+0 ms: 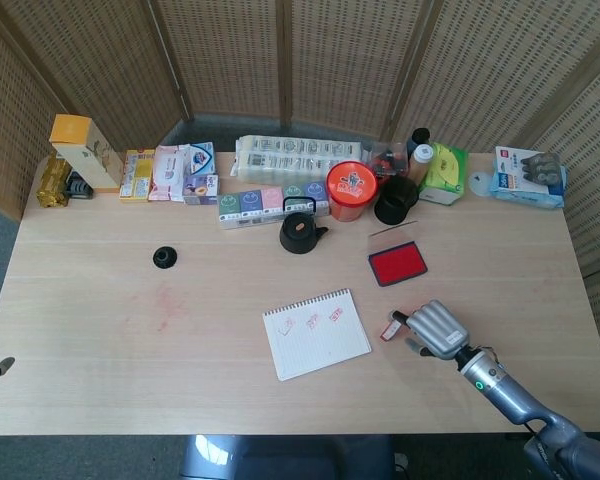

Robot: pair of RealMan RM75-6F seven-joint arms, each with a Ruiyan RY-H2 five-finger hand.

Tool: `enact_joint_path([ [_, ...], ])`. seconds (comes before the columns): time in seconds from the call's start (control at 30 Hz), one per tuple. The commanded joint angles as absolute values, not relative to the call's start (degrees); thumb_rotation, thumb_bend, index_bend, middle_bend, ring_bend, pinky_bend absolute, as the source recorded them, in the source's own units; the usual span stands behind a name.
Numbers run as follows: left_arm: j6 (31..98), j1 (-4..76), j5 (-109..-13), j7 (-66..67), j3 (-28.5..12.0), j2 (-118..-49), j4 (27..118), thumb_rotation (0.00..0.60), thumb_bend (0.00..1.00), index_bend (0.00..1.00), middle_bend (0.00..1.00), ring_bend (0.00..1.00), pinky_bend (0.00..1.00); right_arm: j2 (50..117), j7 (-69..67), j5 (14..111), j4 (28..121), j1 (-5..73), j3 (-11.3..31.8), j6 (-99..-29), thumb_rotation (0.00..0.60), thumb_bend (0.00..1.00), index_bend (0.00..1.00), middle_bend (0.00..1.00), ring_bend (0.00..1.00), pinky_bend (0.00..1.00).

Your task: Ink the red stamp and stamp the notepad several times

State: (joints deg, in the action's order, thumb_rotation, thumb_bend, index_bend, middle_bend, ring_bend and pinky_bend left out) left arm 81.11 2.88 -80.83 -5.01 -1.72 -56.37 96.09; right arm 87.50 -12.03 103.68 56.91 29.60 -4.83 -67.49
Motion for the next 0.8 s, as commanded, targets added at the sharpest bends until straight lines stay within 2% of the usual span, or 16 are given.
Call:
enact_joint_path([
  [0.03,81.09,2.86,-80.73,-4.99,-1.74,-56.37,96.13,0.6,0.0,0.0,0.0,0.0,0.11,88.41,-11.93,103.92,55.5,29.88,-5.18,-68.24,0.6,0.39,0.36,1.0,1.0,1.0],
  [0.3,81.04,2.86,-80.68,-5.29,-1.75,-56.27,96.07,0.6,0.0,0.0,0.0,0.0,0.11,89.26,-10.2,104.68,53.61,30.64,-5.97,-69.14,0.6,0.39,0.42,1.0,1.0,1.0],
  [0.8,81.28,2.69,-81.1,-6.21,-1.61,-55.96,95.97,0.6,0.0,0.0,0.0,0.0,0.11,89.98,-8.09,104.51,52.88,31.79,-6.95,-68.88,0.6,0.4,0.46,1.0,1.0,1.0],
])
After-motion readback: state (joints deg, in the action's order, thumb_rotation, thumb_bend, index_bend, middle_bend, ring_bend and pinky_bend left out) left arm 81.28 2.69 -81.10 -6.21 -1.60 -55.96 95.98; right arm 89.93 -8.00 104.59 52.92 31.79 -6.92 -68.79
